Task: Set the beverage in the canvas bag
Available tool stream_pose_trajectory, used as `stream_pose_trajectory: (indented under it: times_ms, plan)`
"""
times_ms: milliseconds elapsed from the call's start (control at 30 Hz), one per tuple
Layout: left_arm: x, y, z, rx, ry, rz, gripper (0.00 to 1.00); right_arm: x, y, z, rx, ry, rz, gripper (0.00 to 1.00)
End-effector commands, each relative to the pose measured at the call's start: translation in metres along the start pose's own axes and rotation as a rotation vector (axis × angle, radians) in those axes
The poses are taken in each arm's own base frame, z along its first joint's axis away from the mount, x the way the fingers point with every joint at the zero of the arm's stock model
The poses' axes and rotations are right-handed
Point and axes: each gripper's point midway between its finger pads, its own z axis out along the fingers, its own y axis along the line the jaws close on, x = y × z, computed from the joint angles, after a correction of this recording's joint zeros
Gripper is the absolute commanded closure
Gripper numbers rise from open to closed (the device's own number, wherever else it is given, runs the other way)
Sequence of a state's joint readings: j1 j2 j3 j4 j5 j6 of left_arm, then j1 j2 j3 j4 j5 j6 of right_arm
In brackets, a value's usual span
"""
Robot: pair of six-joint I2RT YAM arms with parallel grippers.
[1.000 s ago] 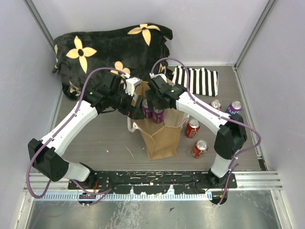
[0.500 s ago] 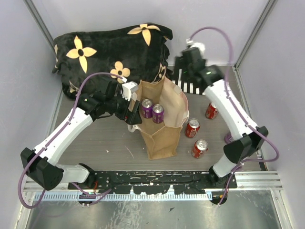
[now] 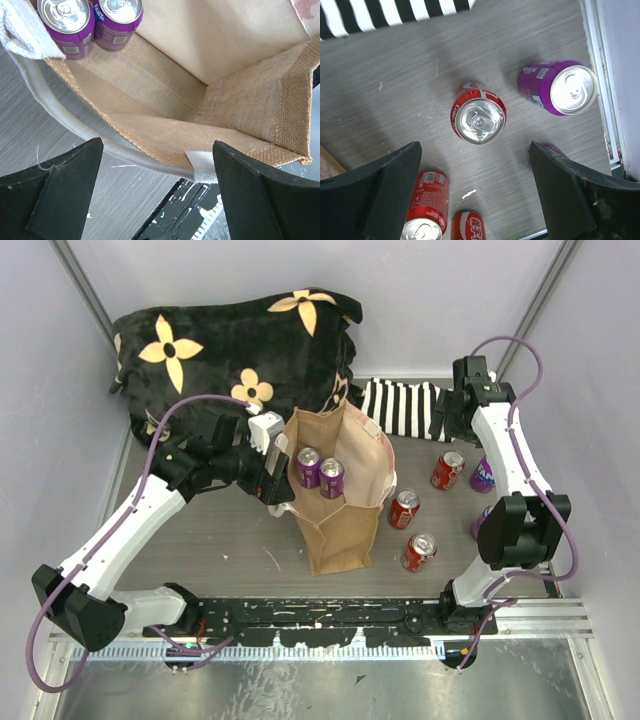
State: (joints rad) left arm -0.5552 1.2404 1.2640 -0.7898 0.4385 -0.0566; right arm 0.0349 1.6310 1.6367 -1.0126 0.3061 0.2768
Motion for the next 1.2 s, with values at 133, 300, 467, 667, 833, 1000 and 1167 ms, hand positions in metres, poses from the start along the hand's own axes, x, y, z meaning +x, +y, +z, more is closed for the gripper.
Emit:
stream_pose_trajectory:
  times_ms: [133, 300, 467, 667, 833, 1000, 1167]
  plan:
    - [0.005, -0.008, -0.005, 0.028, -0.019, 0.007, 0.02, 0.015, -0.007, 0.038, -0.023, 0.069, 0.011, 0.05]
    - [0.005, -0.008, -0.005, 0.027, -0.025, 0.004, 0.02, 0.028, 0.0, 0.06, -0.07, 0.13, 0.017, 0.0]
    - [0.003, -0.007, -0.005, 0.022, -0.028, 0.004, 0.02, 0.043, -0.002, 0.078, -0.065, 0.179, 0.018, 0.0]
    - [0.001, -0.006, -0.005, 0.019, -0.03, 0.008, 0.02, 0.057, -0.001, 0.088, -0.068, 0.219, 0.01, 0.17]
    - [0.0, -0.006, -0.004, 0.018, -0.028, 0.011, 0.02, 0.062, 0.001, 0.091, -0.076, 0.238, 0.008, 0.56]
    - [-0.001, -0.005, -0.004, 0.014, -0.025, 0.01, 0.02, 0.045, 0.003, 0.077, -0.091, 0.207, 0.016, 0.93]
    - [0.0, -0.003, -0.004, 0.0, -0.022, 0.01, 0.02, 0.002, 0.012, 0.038, -0.155, 0.122, 0.041, 0.98]
